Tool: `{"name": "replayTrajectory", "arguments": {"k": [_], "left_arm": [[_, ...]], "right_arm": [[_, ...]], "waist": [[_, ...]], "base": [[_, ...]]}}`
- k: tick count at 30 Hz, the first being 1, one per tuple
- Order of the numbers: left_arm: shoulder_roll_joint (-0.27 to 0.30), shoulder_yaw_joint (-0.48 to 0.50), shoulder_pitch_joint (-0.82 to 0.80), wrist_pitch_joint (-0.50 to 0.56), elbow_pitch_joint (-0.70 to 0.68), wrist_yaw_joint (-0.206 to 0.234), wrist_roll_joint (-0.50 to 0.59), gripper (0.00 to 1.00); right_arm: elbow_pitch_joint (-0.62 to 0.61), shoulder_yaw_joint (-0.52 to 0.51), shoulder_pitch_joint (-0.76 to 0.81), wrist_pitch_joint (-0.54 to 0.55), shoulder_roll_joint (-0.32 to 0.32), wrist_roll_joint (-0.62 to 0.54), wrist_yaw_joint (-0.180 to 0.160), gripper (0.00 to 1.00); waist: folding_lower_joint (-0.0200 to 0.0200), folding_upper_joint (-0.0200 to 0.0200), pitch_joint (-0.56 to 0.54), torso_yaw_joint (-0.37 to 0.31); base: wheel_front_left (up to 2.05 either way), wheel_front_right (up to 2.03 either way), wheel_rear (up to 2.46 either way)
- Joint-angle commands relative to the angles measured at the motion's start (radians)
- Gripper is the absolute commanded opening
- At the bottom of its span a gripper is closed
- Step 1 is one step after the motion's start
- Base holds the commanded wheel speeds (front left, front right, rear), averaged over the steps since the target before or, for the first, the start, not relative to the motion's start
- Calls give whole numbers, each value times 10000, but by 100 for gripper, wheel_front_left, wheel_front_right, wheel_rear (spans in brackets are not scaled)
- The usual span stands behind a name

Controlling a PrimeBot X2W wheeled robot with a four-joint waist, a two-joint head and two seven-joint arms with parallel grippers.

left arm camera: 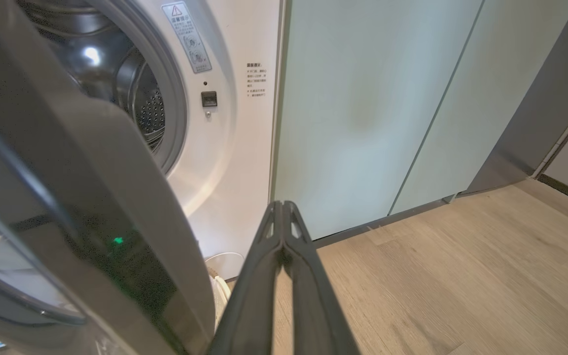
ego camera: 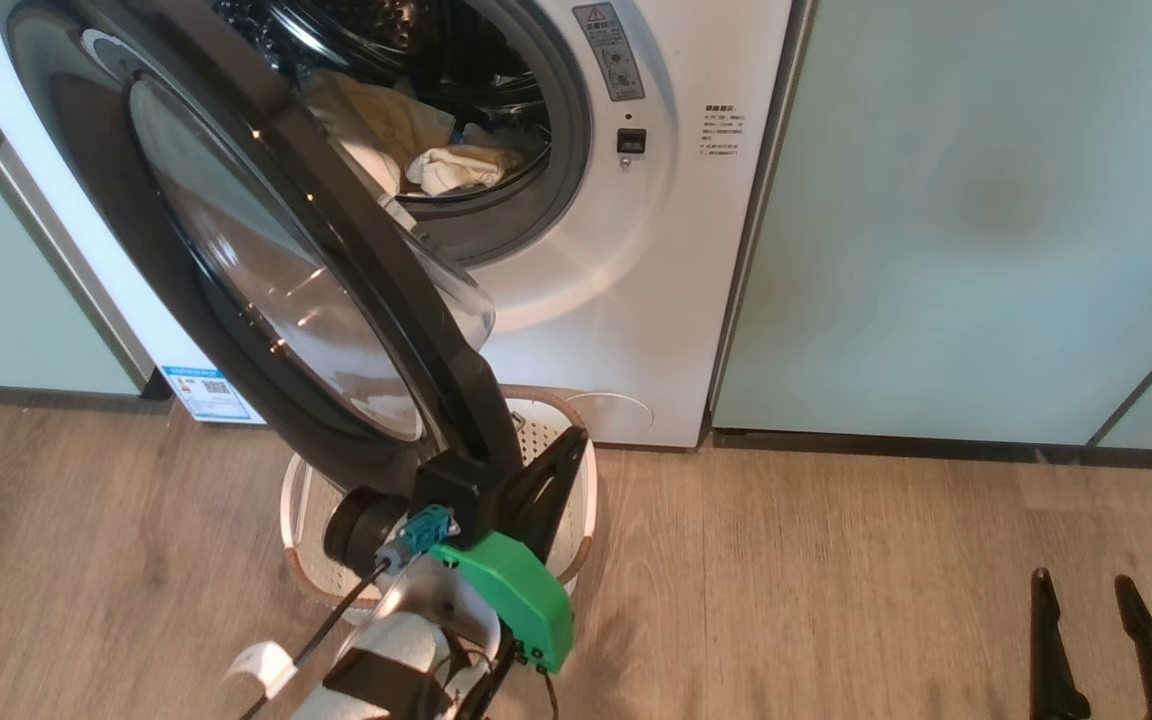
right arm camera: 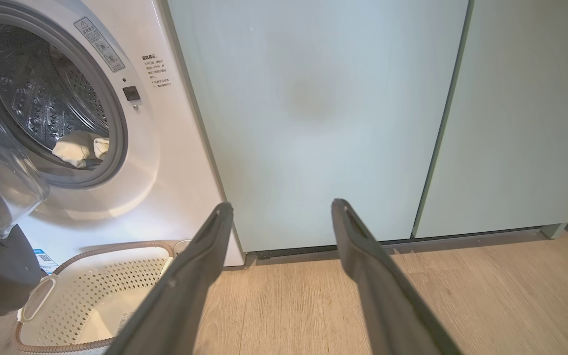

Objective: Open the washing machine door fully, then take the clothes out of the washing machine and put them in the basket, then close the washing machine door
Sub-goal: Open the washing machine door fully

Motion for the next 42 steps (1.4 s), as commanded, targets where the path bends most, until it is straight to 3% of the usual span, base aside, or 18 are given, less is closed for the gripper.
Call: {"name": "replayTrajectory", "arguments": {"k": [1, 24, 42], "left_arm": [[63, 414, -547, -57, -262, 93, 11, 0], [225, 640, -987, -647, 407, 434, -70, 0], [239, 267, -733, -696, -135, 616, -71, 0]], "right_arm": [[-284, 232, -306, -67, -168, -9, 2, 100], [-220, 125, -415, -67, -168, 152, 2, 100], [-169, -8, -534, -67, -168, 192, 2, 100]], "waist": [[0, 0, -3, -6], [0, 0, 264, 134], [0, 0, 451, 1322]], "base": [[0, 0, 0], [0, 0, 0], [0, 0, 0]]}}
